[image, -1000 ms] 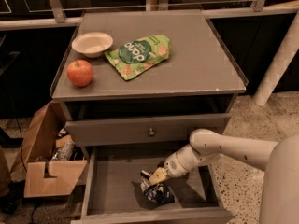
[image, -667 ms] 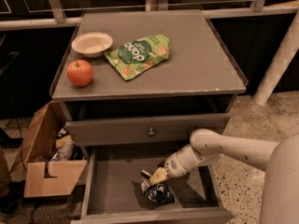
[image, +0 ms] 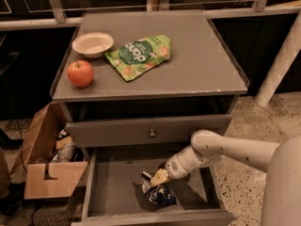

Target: Place blue chip bag into middle drawer

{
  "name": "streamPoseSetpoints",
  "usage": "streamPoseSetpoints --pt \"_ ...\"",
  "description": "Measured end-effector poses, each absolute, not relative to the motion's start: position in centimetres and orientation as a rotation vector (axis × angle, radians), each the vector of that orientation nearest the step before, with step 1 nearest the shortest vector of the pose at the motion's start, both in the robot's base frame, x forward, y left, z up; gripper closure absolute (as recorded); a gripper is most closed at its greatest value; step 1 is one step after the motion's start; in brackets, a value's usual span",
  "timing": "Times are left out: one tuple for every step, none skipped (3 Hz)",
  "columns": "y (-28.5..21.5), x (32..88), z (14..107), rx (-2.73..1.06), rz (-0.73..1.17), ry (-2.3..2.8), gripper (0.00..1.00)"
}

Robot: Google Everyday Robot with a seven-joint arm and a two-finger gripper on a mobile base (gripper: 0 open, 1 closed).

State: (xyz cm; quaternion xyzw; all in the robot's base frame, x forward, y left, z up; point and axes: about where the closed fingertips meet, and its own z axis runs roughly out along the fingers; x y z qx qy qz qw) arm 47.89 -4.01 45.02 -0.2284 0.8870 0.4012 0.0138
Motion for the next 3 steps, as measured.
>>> streamPoseSetpoints --pt "-4.01 47.89 45.02 -0.711 1.25 2.762 0.11" --pt "-4.01 47.89 45.01 -0.711 1.25 2.762 0.0" --pt "-4.0 47.89 45.01 -0.711 1.25 2.762 0.0"
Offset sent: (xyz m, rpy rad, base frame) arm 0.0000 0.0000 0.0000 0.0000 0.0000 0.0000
